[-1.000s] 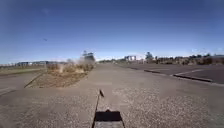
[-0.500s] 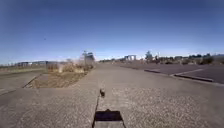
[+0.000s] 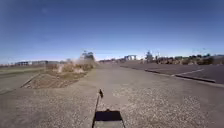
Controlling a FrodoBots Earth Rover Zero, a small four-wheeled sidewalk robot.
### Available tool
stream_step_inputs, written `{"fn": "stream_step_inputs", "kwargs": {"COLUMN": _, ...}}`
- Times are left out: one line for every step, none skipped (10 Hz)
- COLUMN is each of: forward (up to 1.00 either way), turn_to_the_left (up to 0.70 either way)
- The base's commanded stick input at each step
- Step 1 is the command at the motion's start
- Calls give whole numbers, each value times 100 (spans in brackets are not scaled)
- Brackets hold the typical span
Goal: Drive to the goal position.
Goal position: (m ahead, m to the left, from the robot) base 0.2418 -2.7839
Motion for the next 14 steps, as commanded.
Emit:
{"fn": "stream_step_inputs", "kwargs": {"forward": 70, "turn_to_the_left": 0}}
{"fn": "stream_step_inputs", "kwargs": {"forward": 70, "turn_to_the_left": 0}}
{"fn": "stream_step_inputs", "kwargs": {"forward": 70, "turn_to_the_left": 0}}
{"fn": "stream_step_inputs", "kwargs": {"forward": 70, "turn_to_the_left": 0}}
{"fn": "stream_step_inputs", "kwargs": {"forward": 70, "turn_to_the_left": 0}}
{"fn": "stream_step_inputs", "kwargs": {"forward": 61, "turn_to_the_left": 0}}
{"fn": "stream_step_inputs", "kwargs": {"forward": 32, "turn_to_the_left": 0}}
{"fn": "stream_step_inputs", "kwargs": {"forward": 3, "turn_to_the_left": 0}}
{"fn": "stream_step_inputs", "kwargs": {"forward": 0, "turn_to_the_left": 0}}
{"fn": "stream_step_inputs", "kwargs": {"forward": 0, "turn_to_the_left": 0}}
{"fn": "stream_step_inputs", "kwargs": {"forward": 0, "turn_to_the_left": 0}}
{"fn": "stream_step_inputs", "kwargs": {"forward": 0, "turn_to_the_left": 0}}
{"fn": "stream_step_inputs", "kwargs": {"forward": 0, "turn_to_the_left": 0}}
{"fn": "stream_step_inputs", "kwargs": {"forward": 0, "turn_to_the_left": 0}}
